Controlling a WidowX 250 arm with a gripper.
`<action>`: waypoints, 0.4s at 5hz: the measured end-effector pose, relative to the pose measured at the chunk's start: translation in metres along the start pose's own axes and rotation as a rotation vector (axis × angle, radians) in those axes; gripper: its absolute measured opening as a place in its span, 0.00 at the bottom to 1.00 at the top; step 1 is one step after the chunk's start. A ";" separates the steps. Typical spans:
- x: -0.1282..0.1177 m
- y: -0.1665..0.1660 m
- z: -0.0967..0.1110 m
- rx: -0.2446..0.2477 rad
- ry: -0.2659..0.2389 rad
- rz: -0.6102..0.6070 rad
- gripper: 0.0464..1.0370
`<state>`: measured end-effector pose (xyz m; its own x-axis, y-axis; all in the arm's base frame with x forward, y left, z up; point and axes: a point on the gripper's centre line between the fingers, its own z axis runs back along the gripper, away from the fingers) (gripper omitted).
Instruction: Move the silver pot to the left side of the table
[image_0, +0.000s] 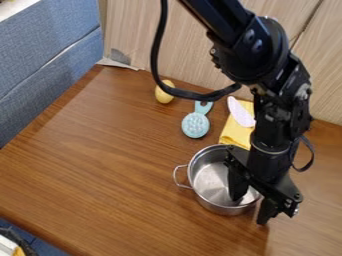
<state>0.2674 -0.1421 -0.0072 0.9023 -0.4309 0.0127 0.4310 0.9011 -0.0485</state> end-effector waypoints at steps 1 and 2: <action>0.002 0.002 0.000 0.010 -0.014 0.014 0.32; 0.004 0.003 0.000 0.016 -0.023 0.015 0.11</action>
<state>0.2717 -0.1414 -0.0072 0.9087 -0.4160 0.0347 0.4171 0.9083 -0.0329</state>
